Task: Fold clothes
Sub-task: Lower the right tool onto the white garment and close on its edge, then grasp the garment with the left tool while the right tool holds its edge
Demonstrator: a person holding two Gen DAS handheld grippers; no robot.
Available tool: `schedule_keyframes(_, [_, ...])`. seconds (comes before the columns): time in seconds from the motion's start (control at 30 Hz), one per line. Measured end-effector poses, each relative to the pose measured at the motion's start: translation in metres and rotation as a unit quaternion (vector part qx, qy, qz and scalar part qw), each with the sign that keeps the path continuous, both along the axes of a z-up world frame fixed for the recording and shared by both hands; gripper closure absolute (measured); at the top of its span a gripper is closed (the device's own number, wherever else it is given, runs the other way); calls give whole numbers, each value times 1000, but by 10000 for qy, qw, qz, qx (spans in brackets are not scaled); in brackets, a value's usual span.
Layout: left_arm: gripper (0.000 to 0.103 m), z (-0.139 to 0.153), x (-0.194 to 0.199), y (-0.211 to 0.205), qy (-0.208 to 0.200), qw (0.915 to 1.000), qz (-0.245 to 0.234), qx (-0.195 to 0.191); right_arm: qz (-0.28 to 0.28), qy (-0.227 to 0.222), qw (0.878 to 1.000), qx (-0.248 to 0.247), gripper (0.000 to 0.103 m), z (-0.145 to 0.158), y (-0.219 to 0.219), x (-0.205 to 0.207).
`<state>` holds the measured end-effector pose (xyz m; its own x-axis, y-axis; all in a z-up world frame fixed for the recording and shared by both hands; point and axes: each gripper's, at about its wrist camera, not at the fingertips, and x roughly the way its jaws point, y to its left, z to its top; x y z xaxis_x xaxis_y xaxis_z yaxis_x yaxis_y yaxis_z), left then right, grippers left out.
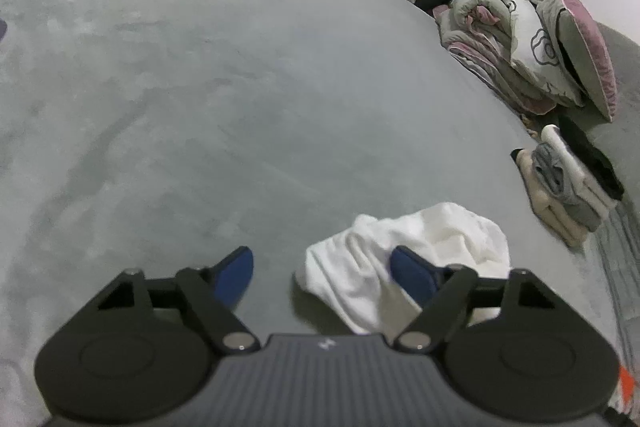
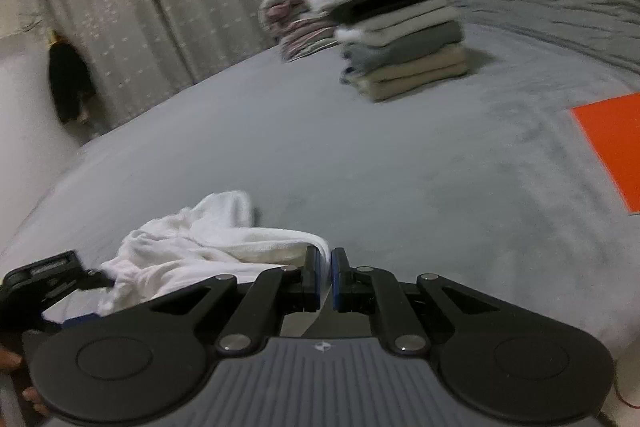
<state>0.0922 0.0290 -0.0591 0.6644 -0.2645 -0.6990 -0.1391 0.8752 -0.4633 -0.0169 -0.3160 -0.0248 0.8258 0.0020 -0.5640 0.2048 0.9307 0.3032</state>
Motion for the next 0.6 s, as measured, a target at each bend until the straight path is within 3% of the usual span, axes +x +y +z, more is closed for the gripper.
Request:
schedule_keyframes(0.07, [42,-2,1,-2,37,9999,-84,-98,-139,11,9999,-28,95,1,-7,-2])
schedule_keyframes(0.17, [70,-5,-2,-7,87,9994,-290,-166,-296,34,9995,-60,95,1,-16,-5])
schedule_keyframes(0.2, [86,-5,-4,-8,109,9991,-347,-199,-347,49,9993,-83,95,0,-18,-5])
schedule_keyframes(0.3, [93,-5,-11,-10,158,9982,-504,-295,-480,95,9987,-150,95,-1,-24,-6])
schedule_keyframes(0.6, [95,23,-63,13,-254,9983,-527,-72,-622,218,9977,-187,95,-4,-31,-8])
